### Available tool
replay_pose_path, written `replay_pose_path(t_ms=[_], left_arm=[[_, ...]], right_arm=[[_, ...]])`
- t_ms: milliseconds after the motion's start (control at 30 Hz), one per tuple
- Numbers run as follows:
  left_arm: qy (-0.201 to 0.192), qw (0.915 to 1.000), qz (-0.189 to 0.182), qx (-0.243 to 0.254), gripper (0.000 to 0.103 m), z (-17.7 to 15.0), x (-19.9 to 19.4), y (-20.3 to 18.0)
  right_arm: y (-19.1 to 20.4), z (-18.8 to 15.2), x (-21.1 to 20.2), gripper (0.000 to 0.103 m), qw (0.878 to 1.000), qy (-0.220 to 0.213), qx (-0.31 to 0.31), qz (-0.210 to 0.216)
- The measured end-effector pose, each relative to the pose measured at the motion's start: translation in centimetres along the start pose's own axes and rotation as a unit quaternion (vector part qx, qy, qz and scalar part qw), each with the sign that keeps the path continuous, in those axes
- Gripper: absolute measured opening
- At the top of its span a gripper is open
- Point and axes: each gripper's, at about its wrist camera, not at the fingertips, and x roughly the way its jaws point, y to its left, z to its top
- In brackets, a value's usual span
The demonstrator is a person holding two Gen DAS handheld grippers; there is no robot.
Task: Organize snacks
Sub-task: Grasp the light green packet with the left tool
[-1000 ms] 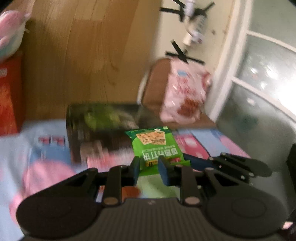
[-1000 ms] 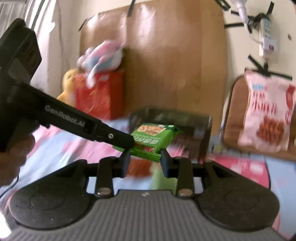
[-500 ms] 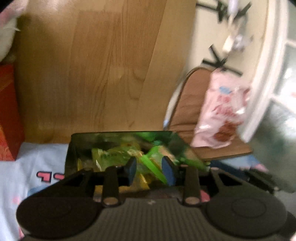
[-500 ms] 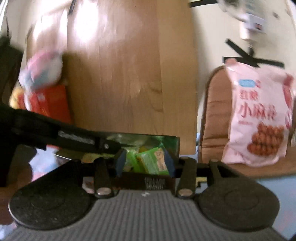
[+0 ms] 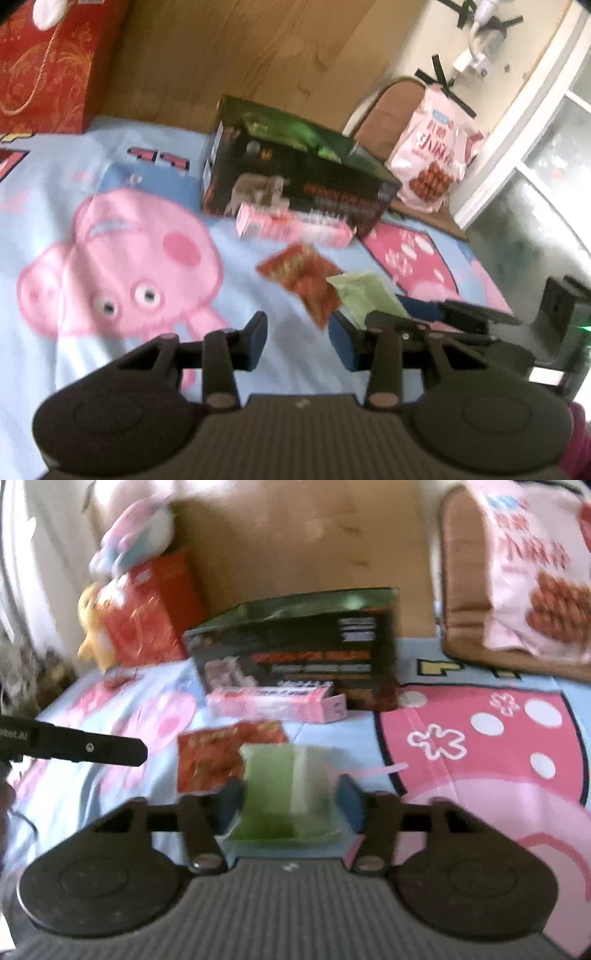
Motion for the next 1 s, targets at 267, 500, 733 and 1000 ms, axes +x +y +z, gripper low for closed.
replay_pose_path(t_ms=[267,500,733,1000], left_arm=[[-0.007,0.9989,-0.019,0.042,0.042,-1.6,-1.9,-2.5],[0.009,0.9983,-0.039,0.043,0.042,-3.2,-1.6,-3.7],[0.023,0.9957,-0.058,0.069,0.046,-3.4,-0.5,-5.8],[0.051,0.9903,-0.038,0.124,0.036,-3.7,2.8,-8.1]], right_arm=[[3.5,-4.8,-5.7,0.055,0.983,0.004,-0.161,0.085],[1.9,-7.4,-10.3,0.069,0.996,-0.075,-0.039,0.01],[3.8,-10.4,-10.2,0.068,0.996,-0.079,0.03,-0.001],[6.4,-9.1,-8.4,0.051,0.998,-0.058,0.009,-0.019]])
